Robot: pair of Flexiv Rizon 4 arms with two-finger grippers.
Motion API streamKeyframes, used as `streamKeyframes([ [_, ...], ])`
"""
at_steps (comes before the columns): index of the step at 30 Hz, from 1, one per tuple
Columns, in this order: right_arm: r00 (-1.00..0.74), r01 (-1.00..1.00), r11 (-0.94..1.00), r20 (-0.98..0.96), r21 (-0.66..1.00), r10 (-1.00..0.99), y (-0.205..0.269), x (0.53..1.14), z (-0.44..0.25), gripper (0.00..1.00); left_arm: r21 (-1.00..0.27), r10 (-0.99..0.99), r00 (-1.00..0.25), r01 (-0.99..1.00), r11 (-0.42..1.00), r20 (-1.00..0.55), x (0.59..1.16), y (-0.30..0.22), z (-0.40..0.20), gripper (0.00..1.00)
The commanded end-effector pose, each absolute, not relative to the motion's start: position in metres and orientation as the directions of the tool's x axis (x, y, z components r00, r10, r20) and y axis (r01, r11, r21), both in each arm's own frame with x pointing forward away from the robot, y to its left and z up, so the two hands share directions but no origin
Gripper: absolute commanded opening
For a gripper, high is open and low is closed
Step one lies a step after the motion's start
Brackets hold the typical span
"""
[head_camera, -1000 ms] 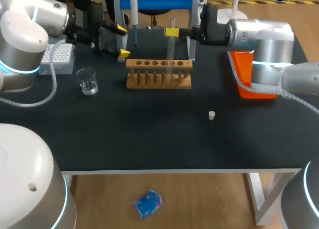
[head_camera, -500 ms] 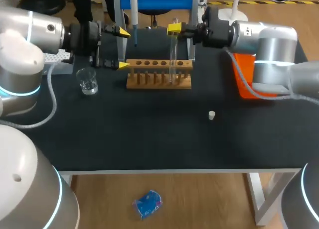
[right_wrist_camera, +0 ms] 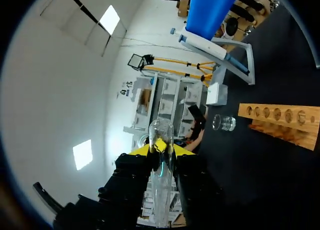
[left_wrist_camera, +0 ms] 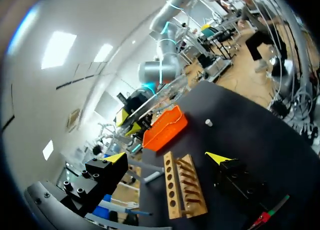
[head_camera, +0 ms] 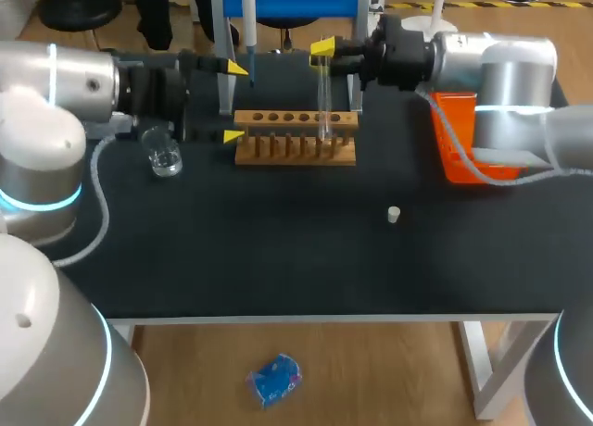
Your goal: Invert the test tube, pick up the pipette, mount the tip to pipette, aspirate from beaker and dispense into the tube, eject the tip, return the pipette, and cap with the stopper.
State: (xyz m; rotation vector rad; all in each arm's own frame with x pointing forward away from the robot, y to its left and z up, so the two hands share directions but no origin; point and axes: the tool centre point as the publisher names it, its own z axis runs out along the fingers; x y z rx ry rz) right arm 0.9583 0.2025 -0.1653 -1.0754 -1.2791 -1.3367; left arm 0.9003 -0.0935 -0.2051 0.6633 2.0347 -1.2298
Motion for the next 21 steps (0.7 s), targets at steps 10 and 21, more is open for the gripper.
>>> streamKeyframes([
  [10, -0.133, 0.988, 0.078, 0.991, 0.134, -0.028, 0.198, 0.966, -0.158, 0.00, -0.198, -0.058, -0.194, 0.855, 0.479, -0.979, 0.887, -0.093, -0.211, 1.00],
  [21, -0.091, 0.992, 0.087, 0.996, 0.091, -0.002, 0.204, 0.968, -0.178, 0.00, 0.050, -0.058, 0.074, 0.939, 0.340, -0.996, 0.863, -0.120, -0.205, 1.00],
])
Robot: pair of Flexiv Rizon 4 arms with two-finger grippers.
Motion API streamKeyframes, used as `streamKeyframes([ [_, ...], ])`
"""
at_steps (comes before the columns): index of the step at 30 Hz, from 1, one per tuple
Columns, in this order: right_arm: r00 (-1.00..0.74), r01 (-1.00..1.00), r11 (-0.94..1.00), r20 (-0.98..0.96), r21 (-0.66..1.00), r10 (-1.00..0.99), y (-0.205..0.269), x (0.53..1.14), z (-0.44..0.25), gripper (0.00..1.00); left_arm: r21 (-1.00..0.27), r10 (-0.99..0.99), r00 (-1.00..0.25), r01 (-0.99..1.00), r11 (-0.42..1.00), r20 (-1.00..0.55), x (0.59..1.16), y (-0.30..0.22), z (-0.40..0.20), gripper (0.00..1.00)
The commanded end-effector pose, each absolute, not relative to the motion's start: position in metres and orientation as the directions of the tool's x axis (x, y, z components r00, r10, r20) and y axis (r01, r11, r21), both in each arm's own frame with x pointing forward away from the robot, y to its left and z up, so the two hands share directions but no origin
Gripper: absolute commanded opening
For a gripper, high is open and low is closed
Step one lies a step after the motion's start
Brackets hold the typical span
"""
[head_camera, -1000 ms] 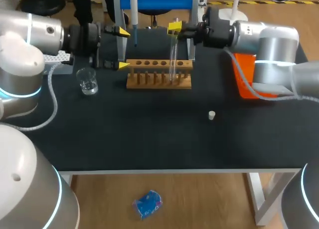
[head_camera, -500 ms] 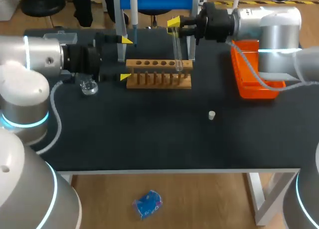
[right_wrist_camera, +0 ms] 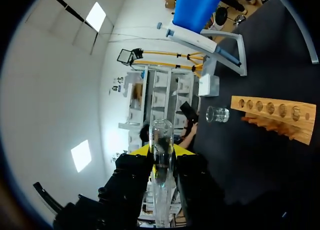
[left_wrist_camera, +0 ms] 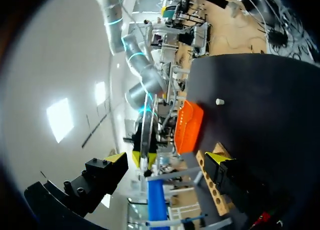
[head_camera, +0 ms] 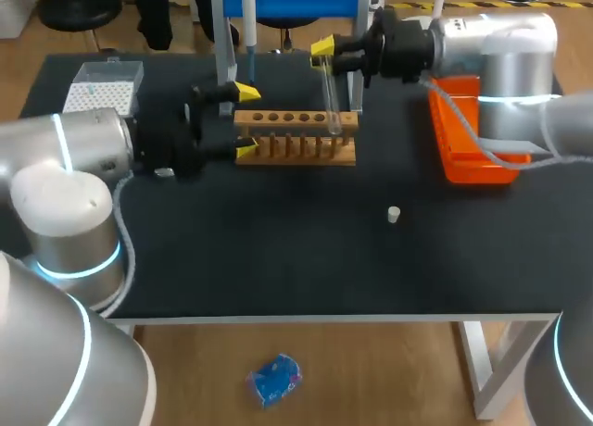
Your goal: Invert the test tube, pick up the pipette, mount the tip to pipette, aspirate from beaker and dispense into the tube, eject the tip, return the pipette, and cap with the stopper.
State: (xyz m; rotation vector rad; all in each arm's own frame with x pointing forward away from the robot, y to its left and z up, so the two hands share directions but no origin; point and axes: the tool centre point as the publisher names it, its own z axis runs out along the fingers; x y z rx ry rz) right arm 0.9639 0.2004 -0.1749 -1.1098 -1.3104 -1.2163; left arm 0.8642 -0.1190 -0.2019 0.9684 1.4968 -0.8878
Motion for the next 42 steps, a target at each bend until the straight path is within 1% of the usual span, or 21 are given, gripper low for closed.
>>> streamKeyframes([
  [1, -0.090, 0.992, 0.088, 0.996, 0.090, -0.002, 0.205, 0.968, -0.180, 0.00, 0.056, -0.063, 0.080, 0.944, 0.326, -0.995, 0.861, -0.122, -0.203, 1.00],
  [3, -0.090, 0.992, 0.094, 0.996, 0.090, 0.001, 0.206, 0.968, -0.183, 0.00, 0.083, -0.076, 0.112, 0.947, 0.311, -0.991, 0.857, -0.127, -0.199, 1.00],
  [6, -0.084, 0.992, 0.094, 0.996, 0.083, 0.001, 0.208, 0.968, -0.189, 0.00, 0.131, -0.035, 0.147, 0.949, 0.288, -0.988, 0.853, -0.136, -0.197, 1.00],
  [20, -0.090, 0.992, 0.090, 0.996, 0.091, -0.019, 0.220, 0.973, -0.198, 0.00, 0.112, 0.048, 0.103, 0.967, 0.231, -0.993, 0.857, -0.171, -0.203, 1.00],
  [25, -0.076, 0.993, 0.093, 0.997, 0.077, -0.021, 0.228, 0.973, -0.203, 0.00, 0.123, 0.068, 0.110, 0.966, 0.228, -0.992, 0.858, -0.180, -0.204, 1.00],
  [42, -0.053, 0.994, 0.098, 0.998, 0.055, -0.020, 0.245, 0.973, -0.207, 0.00, 0.129, 0.091, 0.111, 0.969, 0.213, -0.990, 0.863, -0.194, -0.210, 1.00],
])
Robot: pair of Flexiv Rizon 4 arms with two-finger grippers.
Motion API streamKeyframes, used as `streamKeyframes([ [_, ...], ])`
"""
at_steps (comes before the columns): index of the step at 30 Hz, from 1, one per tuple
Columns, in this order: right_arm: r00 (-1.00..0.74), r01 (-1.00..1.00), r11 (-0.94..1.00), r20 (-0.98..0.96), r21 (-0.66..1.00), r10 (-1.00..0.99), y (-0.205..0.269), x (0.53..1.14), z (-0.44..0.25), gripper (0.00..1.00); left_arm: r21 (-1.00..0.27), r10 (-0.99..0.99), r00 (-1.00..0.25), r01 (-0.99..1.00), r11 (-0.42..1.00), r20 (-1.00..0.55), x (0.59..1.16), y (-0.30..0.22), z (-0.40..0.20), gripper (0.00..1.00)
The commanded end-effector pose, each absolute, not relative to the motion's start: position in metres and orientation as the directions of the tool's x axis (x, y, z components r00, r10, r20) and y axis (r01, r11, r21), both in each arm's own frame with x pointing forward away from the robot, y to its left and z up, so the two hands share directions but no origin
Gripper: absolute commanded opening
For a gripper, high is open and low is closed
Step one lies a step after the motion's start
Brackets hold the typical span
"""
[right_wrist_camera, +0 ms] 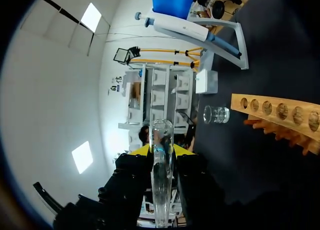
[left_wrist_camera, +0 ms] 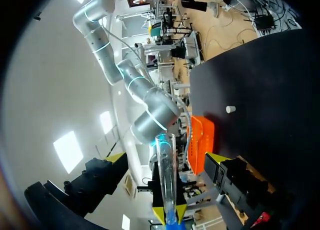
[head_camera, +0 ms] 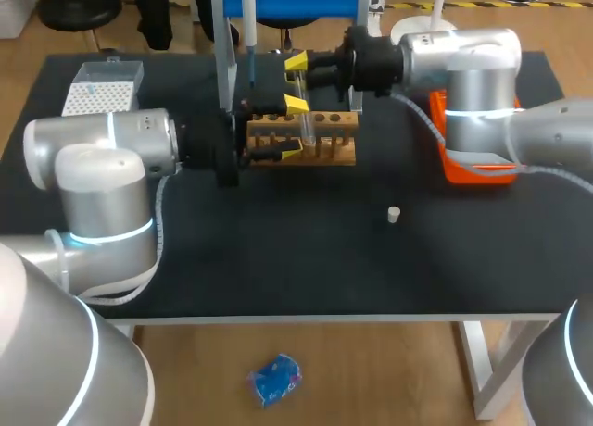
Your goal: Invert the test tube, pick up the pipette, mount the tip to pipette, aspirate from beaker and dispense into the tube, eject the tip, return the pipette, and cap with the stopper.
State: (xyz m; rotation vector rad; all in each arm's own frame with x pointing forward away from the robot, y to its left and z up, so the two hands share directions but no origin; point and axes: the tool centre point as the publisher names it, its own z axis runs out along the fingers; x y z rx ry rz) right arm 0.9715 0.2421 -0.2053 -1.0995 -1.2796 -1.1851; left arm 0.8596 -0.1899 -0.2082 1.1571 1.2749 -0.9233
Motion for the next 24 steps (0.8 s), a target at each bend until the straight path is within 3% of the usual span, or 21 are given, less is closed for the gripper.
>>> streamKeyframes([
  [1, -0.052, 0.994, 0.098, 0.998, 0.054, -0.021, 0.245, 0.972, -0.207, 0.00, 0.130, 0.092, 0.112, 0.968, 0.213, -0.989, 0.864, -0.195, -0.211, 1.00],
  [7, -0.049, 0.993, 0.102, 0.999, 0.051, -0.025, 0.248, 0.971, -0.209, 0.00, 0.128, 0.089, 0.111, 0.967, 0.218, -0.990, 0.868, -0.198, -0.212, 1.00],
  [9, -0.049, 0.993, 0.102, 0.998, 0.051, -0.025, 0.248, 0.971, -0.209, 0.00, 0.127, 0.087, 0.110, 0.968, 0.217, -0.990, 0.869, -0.199, -0.213, 0.88],
  [11, -0.048, 0.993, 0.104, 0.998, 0.051, -0.027, 0.249, 0.970, -0.208, 0.00, 0.125, 0.082, 0.110, 0.967, 0.222, -0.991, 0.871, -0.199, -0.214, 0.82],
  [13, -0.048, 0.993, 0.106, 0.999, 0.050, -0.025, 0.249, 0.970, -0.209, 0.00, 0.124, 0.080, 0.109, 0.966, 0.227, -0.991, 0.873, -0.199, -0.214, 0.66],
  [17, -0.045, 0.993, 0.106, 0.999, 0.047, -0.023, 0.249, 0.969, -0.210, 0.00, 0.118, 0.080, 0.103, 0.967, 0.228, -0.992, 0.875, -0.200, -0.215, 0.68],
  [23, -0.041, 0.993, 0.106, 0.999, 0.043, -0.020, 0.249, 0.969, -0.211, 0.00, 0.116, 0.075, 0.102, 0.968, 0.224, -0.992, 0.876, -0.202, -0.215, 0.45],
  [24, -0.041, 0.994, 0.105, 0.999, 0.043, -0.020, 0.249, 0.969, -0.211, 0.00, 0.117, 0.075, 0.102, 0.968, 0.224, -0.992, 0.876, -0.202, -0.215, 0.37],
])
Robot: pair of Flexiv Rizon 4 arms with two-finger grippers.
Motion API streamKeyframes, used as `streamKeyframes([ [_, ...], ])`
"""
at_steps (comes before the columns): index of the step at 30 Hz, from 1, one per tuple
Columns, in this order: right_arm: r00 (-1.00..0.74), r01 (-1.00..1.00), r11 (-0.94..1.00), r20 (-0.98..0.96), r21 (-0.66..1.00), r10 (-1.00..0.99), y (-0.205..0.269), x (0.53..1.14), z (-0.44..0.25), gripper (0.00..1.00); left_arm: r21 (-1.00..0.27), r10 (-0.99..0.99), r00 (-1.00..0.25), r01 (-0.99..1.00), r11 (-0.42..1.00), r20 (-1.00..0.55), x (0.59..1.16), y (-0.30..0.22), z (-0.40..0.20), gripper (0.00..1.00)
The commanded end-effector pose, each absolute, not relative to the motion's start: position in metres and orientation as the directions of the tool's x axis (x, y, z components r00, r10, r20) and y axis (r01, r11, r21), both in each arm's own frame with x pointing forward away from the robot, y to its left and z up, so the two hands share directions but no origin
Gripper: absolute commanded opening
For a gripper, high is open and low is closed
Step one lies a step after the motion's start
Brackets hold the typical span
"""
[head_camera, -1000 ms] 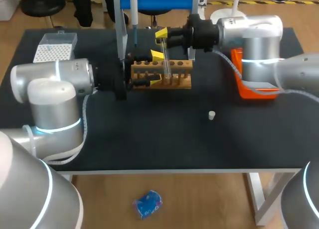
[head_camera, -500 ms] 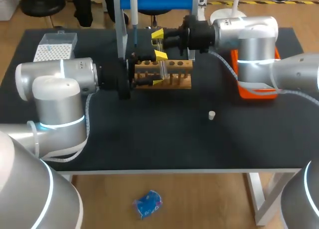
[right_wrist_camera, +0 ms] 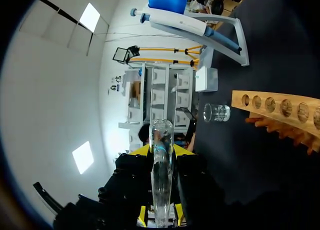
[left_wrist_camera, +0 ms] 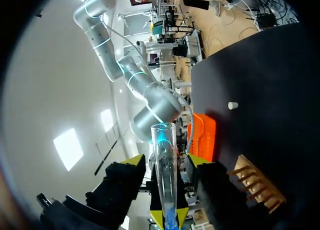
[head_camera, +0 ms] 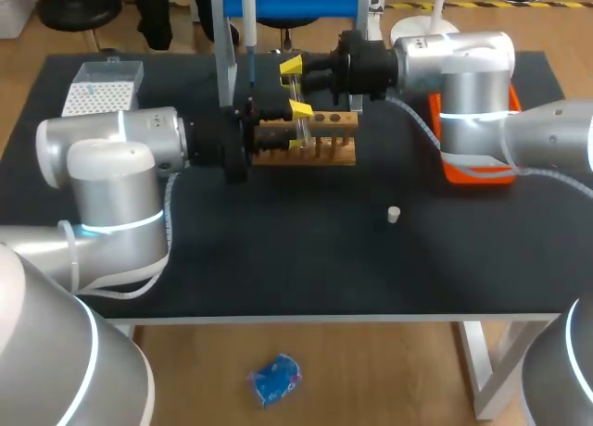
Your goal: Invert the test tube, pick up the pipette, mount the tip to pipette, aspirate from beaker and dispense into the tube, eject the tip, return the pipette, and cap with the stopper.
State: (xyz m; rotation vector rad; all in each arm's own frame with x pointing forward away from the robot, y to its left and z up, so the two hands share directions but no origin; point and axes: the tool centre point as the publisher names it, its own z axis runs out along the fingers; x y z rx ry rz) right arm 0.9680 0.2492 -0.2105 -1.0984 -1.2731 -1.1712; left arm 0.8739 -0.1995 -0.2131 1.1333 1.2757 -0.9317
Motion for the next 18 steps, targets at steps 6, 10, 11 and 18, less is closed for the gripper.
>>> streamKeyframes([
  [6, -0.039, 0.993, 0.107, 0.999, 0.041, -0.020, 0.2496, 0.9703, -0.2118, 0.00, 0.118, 0.077, 0.103, 0.967, 0.228, -0.992, 0.8772, -0.2013, -0.2153, 0.36],
  [10, -0.037, 0.993, 0.107, 0.999, 0.039, -0.019, 0.2500, 0.9709, -0.2125, 0.00, 0.115, 0.073, 0.100, 0.967, 0.229, -0.992, 0.8777, -0.2011, -0.2152, 0.31],
  [11, -0.037, 0.993, 0.108, 0.999, 0.038, -0.019, 0.2501, 0.9710, -0.2127, 0.00, 0.114, 0.071, 0.100, 0.967, 0.230, -0.992, 0.8778, -0.2011, -0.2151, 0.24],
  [18, -0.034, 0.993, 0.111, 0.999, 0.036, -0.020, 0.2503, 0.9709, -0.2134, 0.00, 0.108, 0.063, 0.095, 0.965, 0.239, -0.993, 0.8786, -0.2009, -0.2148, 0.00],
])
